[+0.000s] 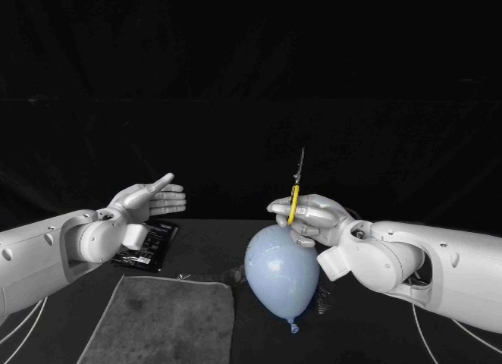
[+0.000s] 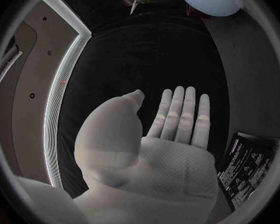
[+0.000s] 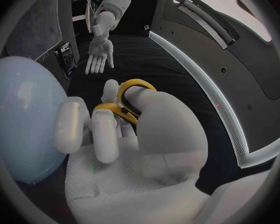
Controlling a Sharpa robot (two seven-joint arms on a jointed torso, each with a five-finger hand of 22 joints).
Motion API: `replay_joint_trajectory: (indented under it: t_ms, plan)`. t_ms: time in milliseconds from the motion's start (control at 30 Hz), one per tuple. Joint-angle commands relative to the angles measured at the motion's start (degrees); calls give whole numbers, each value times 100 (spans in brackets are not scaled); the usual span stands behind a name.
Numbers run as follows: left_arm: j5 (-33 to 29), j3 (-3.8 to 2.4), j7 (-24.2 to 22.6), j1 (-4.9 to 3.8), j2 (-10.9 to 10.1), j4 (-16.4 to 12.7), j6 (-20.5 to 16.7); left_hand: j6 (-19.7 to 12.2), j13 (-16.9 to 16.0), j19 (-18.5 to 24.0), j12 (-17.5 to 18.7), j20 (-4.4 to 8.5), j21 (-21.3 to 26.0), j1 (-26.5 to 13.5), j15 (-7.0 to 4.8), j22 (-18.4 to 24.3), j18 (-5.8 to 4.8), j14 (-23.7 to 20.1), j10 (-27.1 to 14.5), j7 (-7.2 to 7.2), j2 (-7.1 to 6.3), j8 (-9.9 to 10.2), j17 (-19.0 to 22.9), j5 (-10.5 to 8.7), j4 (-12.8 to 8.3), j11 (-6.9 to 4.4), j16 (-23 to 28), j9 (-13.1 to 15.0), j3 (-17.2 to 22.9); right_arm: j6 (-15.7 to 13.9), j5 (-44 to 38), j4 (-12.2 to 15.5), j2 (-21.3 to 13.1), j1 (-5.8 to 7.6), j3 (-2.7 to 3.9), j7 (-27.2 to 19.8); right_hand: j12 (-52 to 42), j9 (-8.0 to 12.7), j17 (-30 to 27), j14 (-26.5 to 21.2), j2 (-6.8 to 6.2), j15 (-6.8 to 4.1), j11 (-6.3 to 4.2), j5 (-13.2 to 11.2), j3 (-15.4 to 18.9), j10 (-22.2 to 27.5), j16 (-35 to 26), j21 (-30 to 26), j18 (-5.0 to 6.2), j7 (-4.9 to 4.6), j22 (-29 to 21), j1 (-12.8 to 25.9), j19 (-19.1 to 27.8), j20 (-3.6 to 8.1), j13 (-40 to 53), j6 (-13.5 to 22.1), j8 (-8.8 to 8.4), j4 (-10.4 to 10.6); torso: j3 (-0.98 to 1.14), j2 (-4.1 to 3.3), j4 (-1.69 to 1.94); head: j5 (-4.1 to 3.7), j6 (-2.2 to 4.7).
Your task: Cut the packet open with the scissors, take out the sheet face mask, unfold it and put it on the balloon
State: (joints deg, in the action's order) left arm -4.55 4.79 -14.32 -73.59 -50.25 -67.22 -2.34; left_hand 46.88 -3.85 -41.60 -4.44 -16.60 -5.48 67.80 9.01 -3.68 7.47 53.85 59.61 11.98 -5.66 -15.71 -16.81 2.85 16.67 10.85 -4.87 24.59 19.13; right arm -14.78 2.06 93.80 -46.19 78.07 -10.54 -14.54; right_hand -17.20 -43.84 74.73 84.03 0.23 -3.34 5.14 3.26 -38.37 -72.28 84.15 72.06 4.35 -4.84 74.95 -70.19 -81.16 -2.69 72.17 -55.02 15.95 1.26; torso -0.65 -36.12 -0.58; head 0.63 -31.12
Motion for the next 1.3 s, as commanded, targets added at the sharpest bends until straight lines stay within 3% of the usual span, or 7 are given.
replay_joint_trajectory:
  t_ms: [33, 233, 400, 733, 867, 1067, 1300]
  plan:
    - [-84, 10, -112, 6, 10, -9, 1, 57, -2, -50, -19, -3, -29, 84, 14, -9, 49, 25, 36, 202, -1, 31, -6, -8, 1, 6, -25, -13, -47, 97, -85, 54, 62, 22, 10, 193, -6550, -389, 877, 482, -15, -93, -602, -33, 236, -1665, 302, 254, -96, 119, 802, 247, -148, 35, 1327, -89, 407, 62, -10, 43, 34, 90, -84]
    - [-55, 76, -194, 16, 23, -5, 6, 95, -3, -279, -16, -1, -73, 422, 4, -30, 84, 26, 48, 164, -123, 55, -10, -8, -37, -16, -34, -50, -156, 4, -298, 103, 252, 63, 14, 452, -7280, -1144, 1527, 597, -246, -220, -786, -42, 768, -1772, 585, 573, -162, 350, 983, 656, -296, 163, 1783, -399, 1214, 390, -19, 99, 62, 253, -144]
    - [18, 114, -280, 29, 16, -46, -51, 188, -6, -564, -43, 5, -217, 964, -59, -68, 237, 120, 152, 57, -234, 68, -45, -6, -78, -96, -109, -99, -263, 119, -442, 157, 405, 75, 15, 595, -7280, -1656, 1527, 597, -389, -305, -876, -49, 1100, -1772, 585, 733, -194, 467, 1074, 793, -367, 244, 1783, -412, 1620, 575, -29, 143, 99, 588, -262]
    - [747, 148, -424, 52, -168, -155, -319, 254, 9, -976, 5, 67, -462, 1822, -170, -127, 315, 467, 204, 0, -409, 156, -186, -5, -369, -154, -420, -212, -160, 598, -317, 358, 342, 45, 15, 324, -7280, -1704, 1527, 597, -337, -299, -846, -45, 1091, -1772, 585, 894, -233, 427, 1155, 650, -440, 253, 1783, -199, 1441, 607, -45, 181, 147, 1276, -453]
    - [1302, 171, -487, 81, -305, -223, -568, 263, 7, -1111, 19, 115, -547, 1870, -191, -152, 318, 534, 202, -1, -488, 183, -240, -5, -364, -158, -528, -241, -193, 687, -305, 419, 221, 6, 14, 283, -7280, -1680, 1527, 597, -339, -289, -832, -45, 1087, -1772, 585, 944, -244, 411, 1177, 623, -464, 247, 1783, -180, 1370, 610, -38, 164, 126, 1540, -515]
    - [1950, 187, -434, 217, -466, -168, -1105, 244, 0, -1247, 11, 173, -634, 1785, -208, -174, 315, 523, 239, -57, -637, 220, -294, -5, -273, -182, -626, -273, -375, 752, -347, 536, 75, -67, 12, 261, -7280, -1662, 1527, 597, -330, -282, -828, -45, 1070, -1772, 585, 993, -255, 409, 1199, 576, -488, 241, 1783, -200, 1323, 595, -33, 155, 133, 1779, -581]
    - [2556, 192, -119, 326, -504, 133, -1722, 284, -18, -1286, -44, 198, -668, 1768, -221, -174, 307, 495, 353, -31, -695, 218, -344, -5, -196, -199, -713, -284, -561, 719, -426, 636, -22, -104, 11, 249, -7280, -1632, 1527, 597, -230, -266, -808, -14, 715, -1772, 585, 984, -252, 385, 1209, 218, -482, 221, 1783, -274, 1119, 309, -35, 141, 129, 1933, -627]
